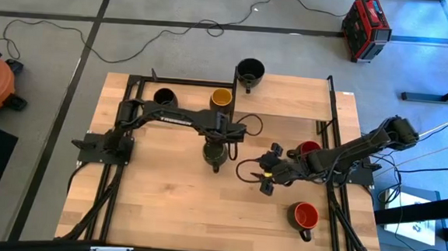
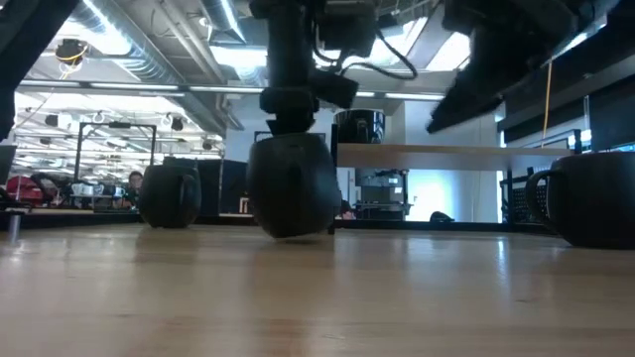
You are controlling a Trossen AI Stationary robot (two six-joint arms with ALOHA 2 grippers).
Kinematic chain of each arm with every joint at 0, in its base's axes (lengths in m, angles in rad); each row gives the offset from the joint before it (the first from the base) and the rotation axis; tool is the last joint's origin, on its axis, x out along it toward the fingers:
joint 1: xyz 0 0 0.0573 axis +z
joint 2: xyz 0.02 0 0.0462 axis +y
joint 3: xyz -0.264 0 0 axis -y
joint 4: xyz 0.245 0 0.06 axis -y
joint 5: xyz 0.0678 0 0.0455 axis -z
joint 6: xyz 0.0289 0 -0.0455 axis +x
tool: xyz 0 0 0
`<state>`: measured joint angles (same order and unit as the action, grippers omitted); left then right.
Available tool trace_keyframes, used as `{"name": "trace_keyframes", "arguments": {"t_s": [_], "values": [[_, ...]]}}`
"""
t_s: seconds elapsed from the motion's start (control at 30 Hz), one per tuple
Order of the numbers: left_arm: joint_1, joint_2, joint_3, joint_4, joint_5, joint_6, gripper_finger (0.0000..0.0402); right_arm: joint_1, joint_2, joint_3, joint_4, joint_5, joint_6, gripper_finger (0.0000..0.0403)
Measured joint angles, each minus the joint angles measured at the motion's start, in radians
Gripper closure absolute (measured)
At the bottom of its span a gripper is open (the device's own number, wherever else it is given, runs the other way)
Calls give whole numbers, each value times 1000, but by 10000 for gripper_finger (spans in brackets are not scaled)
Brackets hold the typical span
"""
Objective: Place coffee mugs
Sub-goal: Put the black green mug on the shelf
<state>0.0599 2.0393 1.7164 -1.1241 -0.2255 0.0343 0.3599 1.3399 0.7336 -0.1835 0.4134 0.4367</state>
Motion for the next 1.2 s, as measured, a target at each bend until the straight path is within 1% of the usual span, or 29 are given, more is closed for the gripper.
{"name": "trace_keyframes", "arguments": {"t_s": [0.17,0.3,0.47,0.63,0.77,0.87,0.97,1.1,1.2], "values": [[7,6,1,19,2,-4,389,0,0,-63,81,-34,45,166],[11,6,1,20,4,-22,379,0,0,-72,98,-41,56,169],[3,6,2,24,21,-7,352,0,0,-74,140,-67,56,170],[0,5,2,32,30,27,317,0,0,-74,141,-68,56,170],[-4,-19,4,-4,33,23,297,0,14,-74,161,-69,48,170],[-14,-65,4,-33,32,22,293,0,46,-74,227,-90,19,170],[-25,-121,5,-24,30,28,293,0,90,-74,312,-106,-14,170],[-34,-210,5,-24,27,28,292,-3,164,-72,436,-114,-37,170],[-44,-284,3,-17,29,27,292,-26,219,-73,488,-135,-47,170]]}}
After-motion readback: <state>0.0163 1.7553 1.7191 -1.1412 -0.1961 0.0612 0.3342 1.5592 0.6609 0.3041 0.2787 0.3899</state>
